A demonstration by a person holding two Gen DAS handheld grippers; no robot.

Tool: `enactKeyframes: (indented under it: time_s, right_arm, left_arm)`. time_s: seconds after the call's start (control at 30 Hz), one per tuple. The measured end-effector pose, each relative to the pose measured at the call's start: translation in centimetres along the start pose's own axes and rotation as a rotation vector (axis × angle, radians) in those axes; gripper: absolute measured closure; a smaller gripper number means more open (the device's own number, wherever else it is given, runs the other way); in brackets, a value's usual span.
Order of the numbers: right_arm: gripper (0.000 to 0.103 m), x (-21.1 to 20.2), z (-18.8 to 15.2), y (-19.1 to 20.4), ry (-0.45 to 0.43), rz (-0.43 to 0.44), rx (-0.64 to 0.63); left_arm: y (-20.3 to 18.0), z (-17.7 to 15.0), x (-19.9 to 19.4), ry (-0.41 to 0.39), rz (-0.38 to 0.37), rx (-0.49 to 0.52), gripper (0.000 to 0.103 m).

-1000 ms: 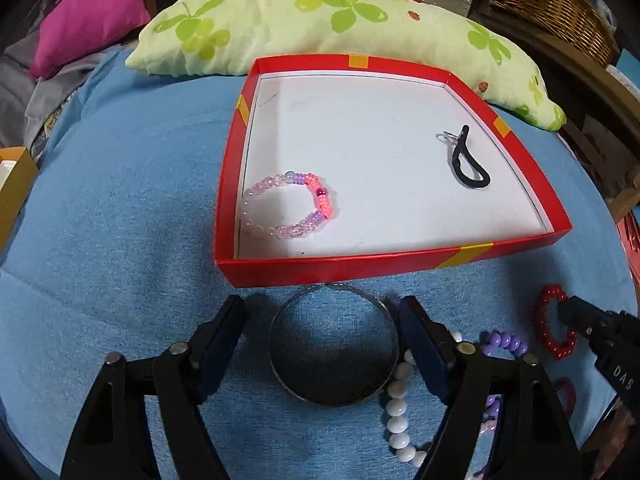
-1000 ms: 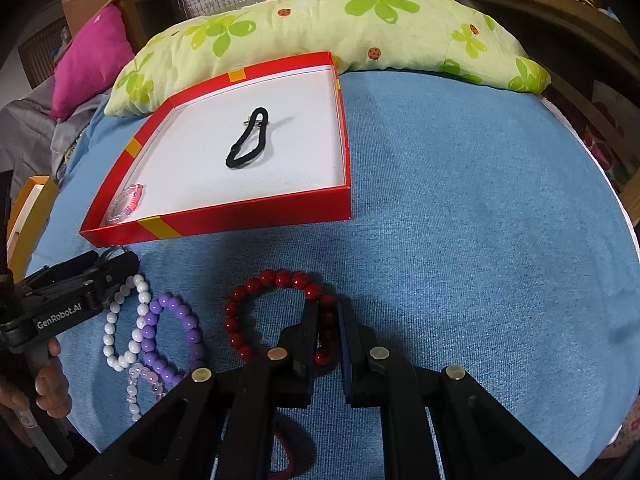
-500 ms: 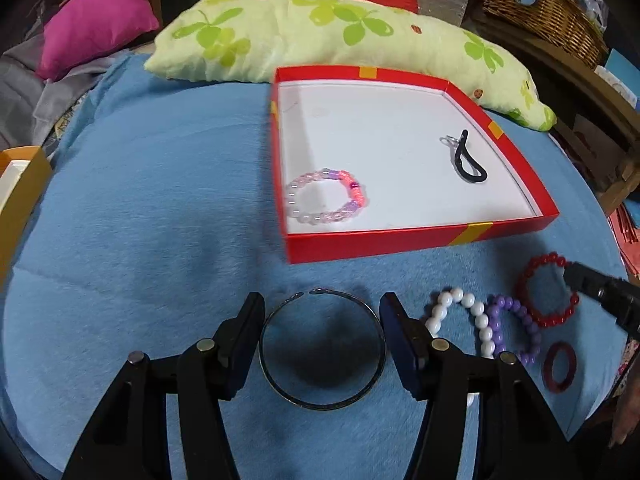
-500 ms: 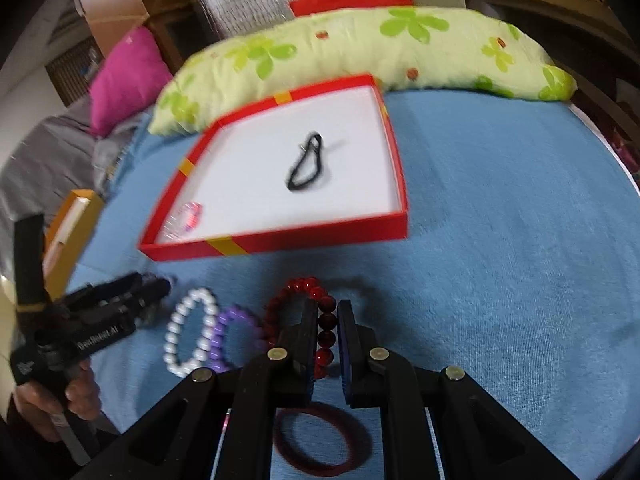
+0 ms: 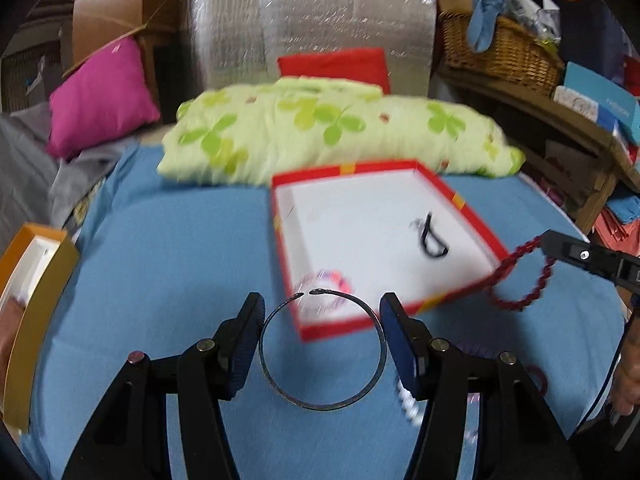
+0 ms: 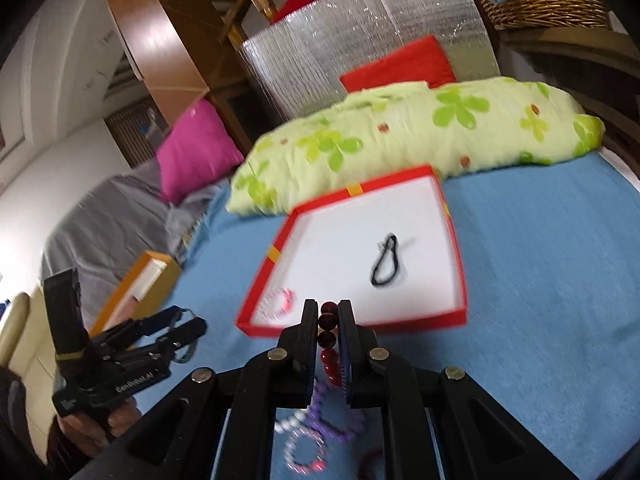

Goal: Organize jewelry
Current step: 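Carry the red bracelet and silver bangle into the red box and release both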

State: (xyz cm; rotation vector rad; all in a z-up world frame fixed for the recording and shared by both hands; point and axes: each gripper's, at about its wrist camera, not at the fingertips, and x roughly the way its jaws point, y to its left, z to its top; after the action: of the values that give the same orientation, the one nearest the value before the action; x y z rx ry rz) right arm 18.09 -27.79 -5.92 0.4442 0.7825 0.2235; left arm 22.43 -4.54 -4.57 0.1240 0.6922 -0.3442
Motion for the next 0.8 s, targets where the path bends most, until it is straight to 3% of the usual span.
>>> enactKeyframes:
  time_s: [0.17, 0.53, 0.67, 0.8]
  right_arm:
    - [0.092, 1.8, 2.0, -0.3, -0.032, 0.024, 0.061]
    - [0.092, 6.7, 2.8, -3.1, 0.039, -0.052, 0.151]
    - [0.091, 8.3, 2.7, -5.3, 0.086, -0.085, 0.208]
    - [0.089, 8.4, 2.7, -6.5, 0.112, -0.105, 0.261]
  left_arm:
    - [-1.2, 2.1, 3.1, -0.005, -0.025, 0.009, 0.042]
    - [-3.8, 2.3, 10.3, 0.137, -0.054, 0.009, 0.041]
    - [-4.1, 2.1, 10.9, 0.163, -0.059, 0.018, 0.04]
    - [-4.4, 2.0, 10.0, 0.138, -0.054, 0.052, 0.038]
